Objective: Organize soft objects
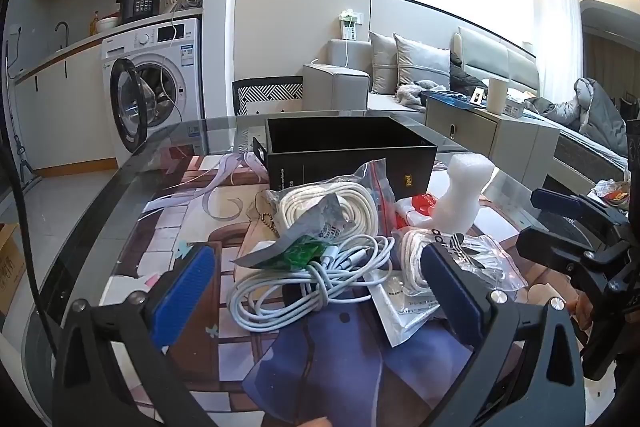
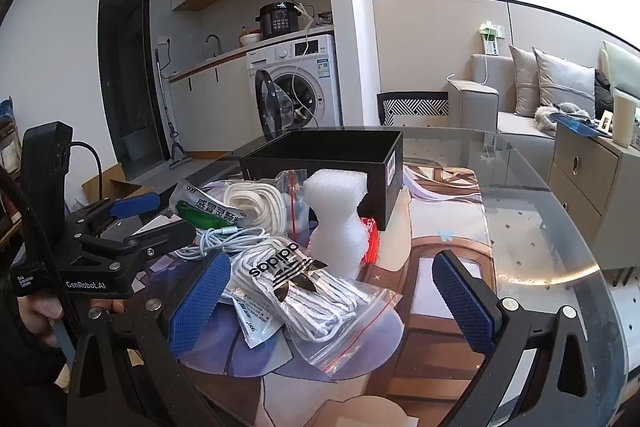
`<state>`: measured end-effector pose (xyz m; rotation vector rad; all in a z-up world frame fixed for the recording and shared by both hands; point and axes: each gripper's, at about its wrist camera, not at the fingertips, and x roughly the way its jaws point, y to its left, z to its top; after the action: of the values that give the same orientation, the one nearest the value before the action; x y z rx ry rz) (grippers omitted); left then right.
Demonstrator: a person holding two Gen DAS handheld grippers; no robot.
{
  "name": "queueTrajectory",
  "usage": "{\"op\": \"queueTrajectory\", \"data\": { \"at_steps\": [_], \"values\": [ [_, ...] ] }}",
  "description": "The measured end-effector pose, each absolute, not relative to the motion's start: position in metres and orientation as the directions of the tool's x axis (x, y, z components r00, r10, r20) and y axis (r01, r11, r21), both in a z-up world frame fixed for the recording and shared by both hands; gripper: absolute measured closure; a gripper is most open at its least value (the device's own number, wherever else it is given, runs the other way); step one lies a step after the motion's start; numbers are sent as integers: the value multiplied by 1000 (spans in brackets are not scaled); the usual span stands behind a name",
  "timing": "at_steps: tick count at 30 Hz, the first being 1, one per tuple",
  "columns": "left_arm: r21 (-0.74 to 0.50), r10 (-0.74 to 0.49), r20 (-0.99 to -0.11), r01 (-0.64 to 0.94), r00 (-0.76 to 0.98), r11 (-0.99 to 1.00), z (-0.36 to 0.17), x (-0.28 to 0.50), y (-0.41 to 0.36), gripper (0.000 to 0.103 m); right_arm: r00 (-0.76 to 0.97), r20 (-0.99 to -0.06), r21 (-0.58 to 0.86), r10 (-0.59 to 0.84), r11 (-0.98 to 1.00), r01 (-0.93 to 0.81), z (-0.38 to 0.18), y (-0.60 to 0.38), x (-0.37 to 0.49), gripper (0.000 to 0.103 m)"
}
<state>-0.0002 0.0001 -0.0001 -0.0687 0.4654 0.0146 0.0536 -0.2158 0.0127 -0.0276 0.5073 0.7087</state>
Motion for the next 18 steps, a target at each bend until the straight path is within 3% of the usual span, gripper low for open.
{"op": "queueTrajectory", "data": {
  "at_steps": [18],
  "values": [
    [-69,-2,-447,-32,895,997,0,-2,6,0,641,-463,142,612,765,-628,12,-215,54,0]
  ]
}}
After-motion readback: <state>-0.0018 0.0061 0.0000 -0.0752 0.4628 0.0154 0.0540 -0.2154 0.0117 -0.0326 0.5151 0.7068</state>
